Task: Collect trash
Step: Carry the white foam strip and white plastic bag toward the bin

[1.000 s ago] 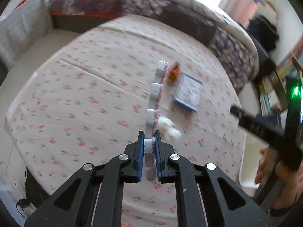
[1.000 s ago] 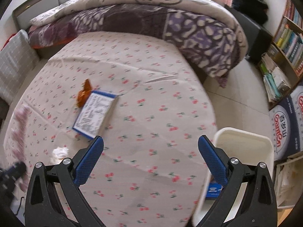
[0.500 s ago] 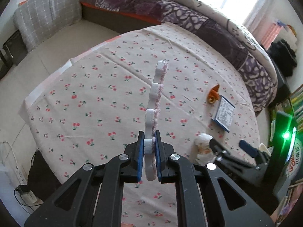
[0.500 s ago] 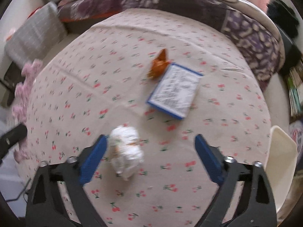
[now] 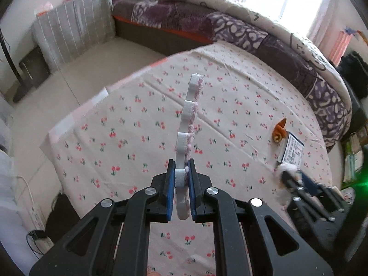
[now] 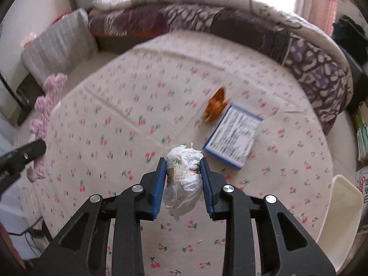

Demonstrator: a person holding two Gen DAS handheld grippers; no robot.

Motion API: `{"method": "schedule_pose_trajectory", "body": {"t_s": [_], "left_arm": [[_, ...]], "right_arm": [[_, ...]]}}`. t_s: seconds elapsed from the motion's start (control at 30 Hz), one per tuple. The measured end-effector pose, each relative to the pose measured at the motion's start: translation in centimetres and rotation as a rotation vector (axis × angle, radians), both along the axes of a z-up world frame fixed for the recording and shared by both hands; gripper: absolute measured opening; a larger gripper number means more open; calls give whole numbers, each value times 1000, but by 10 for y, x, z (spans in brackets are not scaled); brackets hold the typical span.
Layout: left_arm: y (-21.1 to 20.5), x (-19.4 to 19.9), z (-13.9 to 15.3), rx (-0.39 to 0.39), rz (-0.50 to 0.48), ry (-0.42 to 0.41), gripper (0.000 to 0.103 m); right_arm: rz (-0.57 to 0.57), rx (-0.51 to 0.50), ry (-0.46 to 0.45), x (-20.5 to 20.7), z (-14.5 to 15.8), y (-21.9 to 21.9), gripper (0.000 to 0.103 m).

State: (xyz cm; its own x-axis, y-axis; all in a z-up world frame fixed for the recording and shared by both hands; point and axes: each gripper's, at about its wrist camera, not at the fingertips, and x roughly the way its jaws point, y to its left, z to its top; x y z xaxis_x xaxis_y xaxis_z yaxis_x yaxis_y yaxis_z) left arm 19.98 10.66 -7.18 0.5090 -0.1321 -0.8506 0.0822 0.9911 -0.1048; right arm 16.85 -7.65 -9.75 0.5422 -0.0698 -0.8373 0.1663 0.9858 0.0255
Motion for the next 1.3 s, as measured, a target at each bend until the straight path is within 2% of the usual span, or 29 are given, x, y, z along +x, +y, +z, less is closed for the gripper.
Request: {"method": "schedule_pose_trajectory", "body": {"t_s": [0.27,1.3], "left_arm": [[-23,-1,10,44,-16,-66,11],[-142,-29,14,60,-211,-100,11]], "right_arm": [[-104,19,-55,-7,18,-37,28],[-287,-18,-53,-56,38,-138,29]]}}
